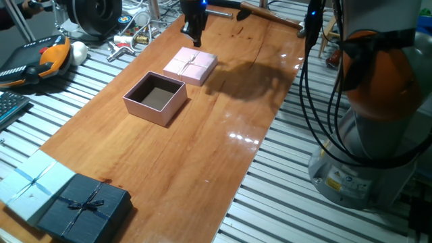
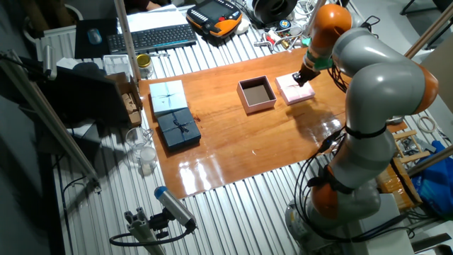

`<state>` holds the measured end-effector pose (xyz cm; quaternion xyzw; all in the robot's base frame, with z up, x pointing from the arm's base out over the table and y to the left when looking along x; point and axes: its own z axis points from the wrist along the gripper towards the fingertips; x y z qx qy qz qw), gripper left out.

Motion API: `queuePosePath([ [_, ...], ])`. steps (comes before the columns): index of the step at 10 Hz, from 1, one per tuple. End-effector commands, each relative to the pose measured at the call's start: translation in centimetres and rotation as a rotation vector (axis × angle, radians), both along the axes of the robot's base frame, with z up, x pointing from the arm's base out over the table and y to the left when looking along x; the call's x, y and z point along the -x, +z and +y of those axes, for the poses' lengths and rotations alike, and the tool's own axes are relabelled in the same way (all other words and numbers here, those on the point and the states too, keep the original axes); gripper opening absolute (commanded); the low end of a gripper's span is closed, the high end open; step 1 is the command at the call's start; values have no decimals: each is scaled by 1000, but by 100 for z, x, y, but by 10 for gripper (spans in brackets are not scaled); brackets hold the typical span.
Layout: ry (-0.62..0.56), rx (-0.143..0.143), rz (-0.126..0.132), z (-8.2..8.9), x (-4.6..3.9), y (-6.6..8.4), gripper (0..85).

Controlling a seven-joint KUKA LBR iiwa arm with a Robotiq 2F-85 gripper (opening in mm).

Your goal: Cover the box

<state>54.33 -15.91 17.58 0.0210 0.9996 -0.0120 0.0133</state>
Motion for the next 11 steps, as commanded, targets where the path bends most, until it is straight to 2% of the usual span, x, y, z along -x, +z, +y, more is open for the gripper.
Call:
queuePosePath([
  [1,0,0,-2,-17,7,-18,0],
  [5,-3,-8,-7,-65,13,-162,0],
  [8,-6,-8,-10,-83,13,-206,0],
  [10,-11,-8,2,-84,15,-208,0],
  [11,-24,7,11,-84,15,-208,0],
])
